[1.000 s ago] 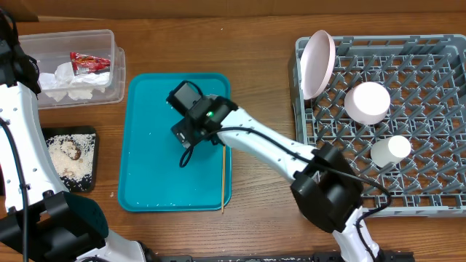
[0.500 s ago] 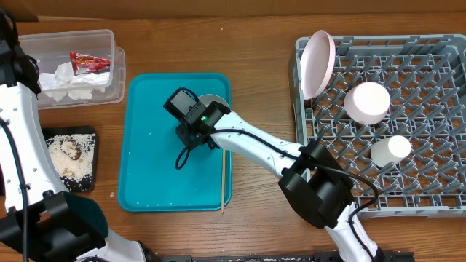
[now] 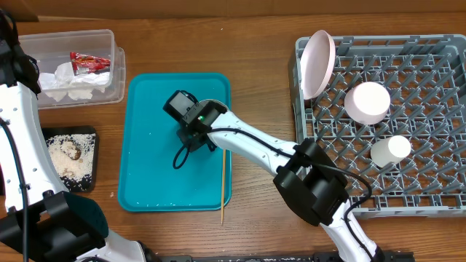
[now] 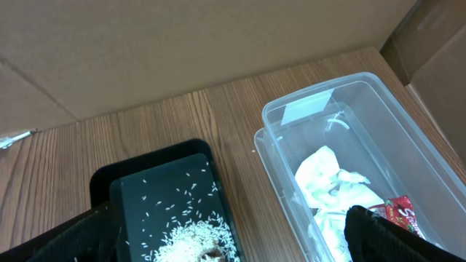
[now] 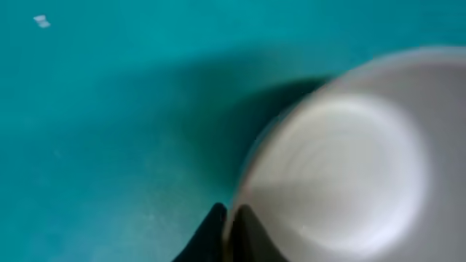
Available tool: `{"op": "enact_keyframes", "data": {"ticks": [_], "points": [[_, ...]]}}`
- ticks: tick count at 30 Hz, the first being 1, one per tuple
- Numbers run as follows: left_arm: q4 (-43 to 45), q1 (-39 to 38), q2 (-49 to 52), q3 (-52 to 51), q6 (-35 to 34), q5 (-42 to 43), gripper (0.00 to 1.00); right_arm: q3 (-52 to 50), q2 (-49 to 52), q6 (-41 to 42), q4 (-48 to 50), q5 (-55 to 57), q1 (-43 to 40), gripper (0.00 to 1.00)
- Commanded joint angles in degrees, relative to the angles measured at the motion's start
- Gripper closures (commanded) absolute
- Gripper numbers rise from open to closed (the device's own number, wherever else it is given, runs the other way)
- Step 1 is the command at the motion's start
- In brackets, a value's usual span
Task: Sort waste into correct bins and load items into the dishwasher
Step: 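Carry the white bowl right and set it in the dish rack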
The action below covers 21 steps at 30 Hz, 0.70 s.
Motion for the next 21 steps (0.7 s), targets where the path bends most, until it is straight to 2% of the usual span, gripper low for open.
{"op": "enact_keyframes", "data": {"ticks": [1, 6, 11, 16, 21], "points": [[0.1, -0.4, 0.3, 0.0, 0.9, -1.0, 0.0, 5.8, -2.9, 0.9, -2.3, 0.2, 0.0, 0.94], [0.1, -0.4, 0.3, 0.0, 0.9, -1.0, 0.0, 17.2, -6.1, 6.3, -11.8, 0.2, -0.5, 0.96], [0.1, -0.4, 0.3, 0.0, 0.9, -1.0, 0.0, 29.6, -10.7, 6.5, -23.6, 0.2, -5.5, 0.96], [0.1, -0.4, 0.3, 0.0, 0.9, -1.0, 0.0, 34.9, -17.5, 6.6, -31.6, -1.5, -18.8, 0.96], [0.1, -0.4, 0.3, 0.0, 0.9, -1.0, 0.0, 34.9, -22.3, 6.0, -34.3, -15.9, -41.9, 0.96]]}}
